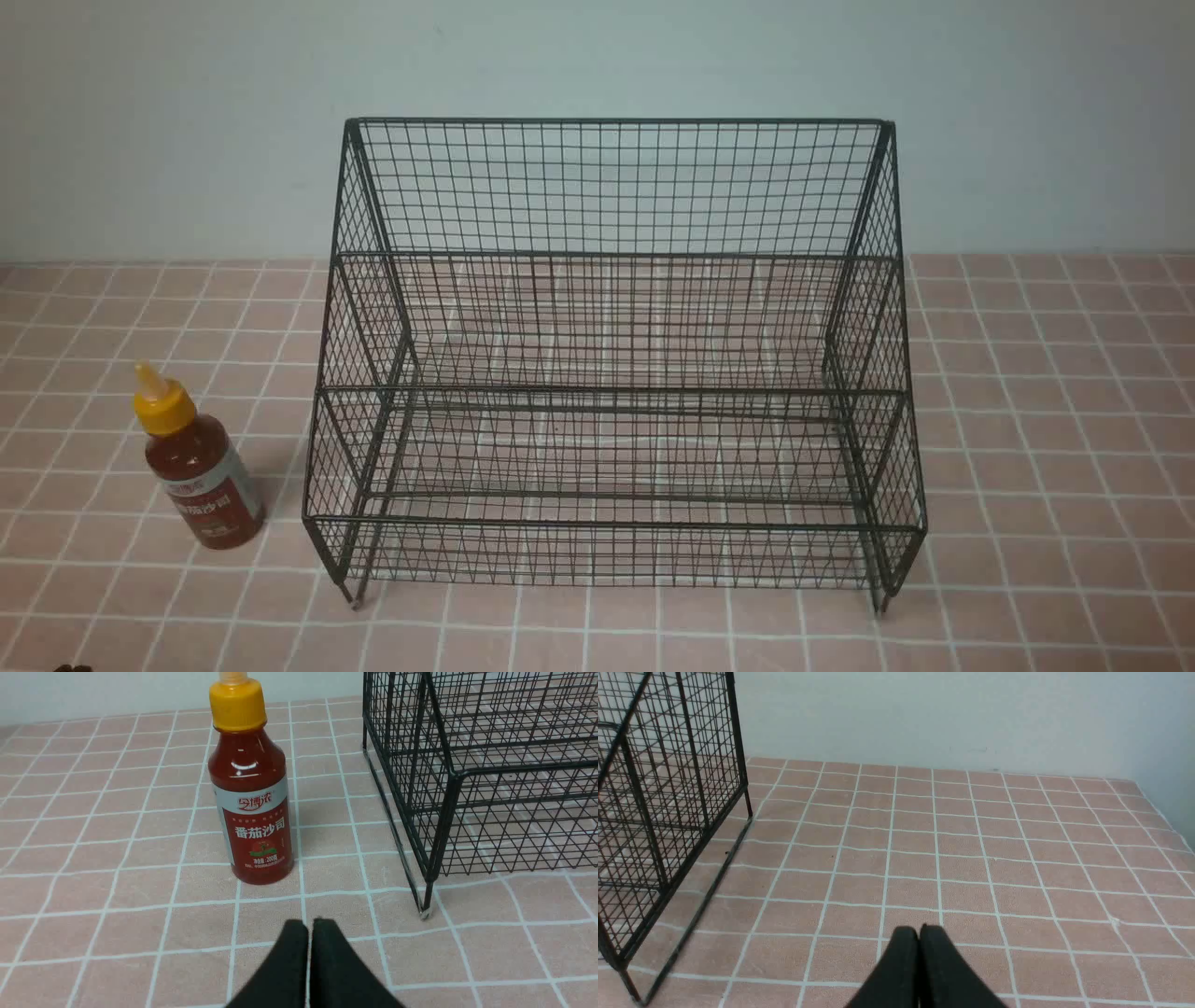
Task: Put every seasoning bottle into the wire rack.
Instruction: Use the left arm to grab the condiment bottle closest to it
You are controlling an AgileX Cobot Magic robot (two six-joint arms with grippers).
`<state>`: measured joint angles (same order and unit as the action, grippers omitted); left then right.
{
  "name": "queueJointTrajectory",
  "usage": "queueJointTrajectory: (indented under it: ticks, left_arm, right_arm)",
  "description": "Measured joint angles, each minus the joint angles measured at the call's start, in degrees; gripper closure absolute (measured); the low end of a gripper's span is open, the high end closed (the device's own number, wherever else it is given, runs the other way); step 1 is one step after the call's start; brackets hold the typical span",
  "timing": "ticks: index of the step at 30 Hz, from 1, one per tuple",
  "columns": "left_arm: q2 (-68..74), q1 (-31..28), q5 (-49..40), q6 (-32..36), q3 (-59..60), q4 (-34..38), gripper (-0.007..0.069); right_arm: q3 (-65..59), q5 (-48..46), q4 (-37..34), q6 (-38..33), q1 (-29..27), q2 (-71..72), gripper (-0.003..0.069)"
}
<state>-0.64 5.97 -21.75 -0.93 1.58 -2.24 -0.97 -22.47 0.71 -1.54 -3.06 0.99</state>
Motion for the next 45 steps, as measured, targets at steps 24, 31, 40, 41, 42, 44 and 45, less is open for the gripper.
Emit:
queueJointTrajectory:
  ticks: [24,31,40,41,42,44,45]
  left_arm:
    - [0.0,0.0,0.0,0.0,0.0,0.0,0.0631]
    - [0.0,0.0,4.9,-3.1,0.1,2.8,0.0631]
    - [0.0,0.0,27.9,-10.3,0.1,15.9,0.0631]
    - [0.0,0.0,30.2,-10.4,0.1,16.1,0.0631]
    - [0.0,0.0,32.0,-10.4,0.1,16.3,0.0631]
    - [0.0,0.0,38.9,-10.5,0.1,16.5,0.0631]
    - [0.0,0.0,43.2,-10.5,-0.2,16.0,0.0631]
  right_arm:
    - [0.0,0.0,0.0,-1.3,0.0,0.0,0.0672]
    - [0.0,0.0,0.0,-1.3,0.0,0.0,0.0672]
    - [0.0,0.0,0.0,-1.3,0.0,0.0,0.0672]
    - [0.0,0.0,0.0,-1.3,0.0,0.0,0.0672]
    - [0.0,0.0,0.0,-1.3,0.0,0.0,0.0672]
    - [0.0,0.0,0.0,-1.3,0.0,0.0,0.0672]
    - [0.0,0.0,0.0,-1.3,0.0,0.0,0.0672]
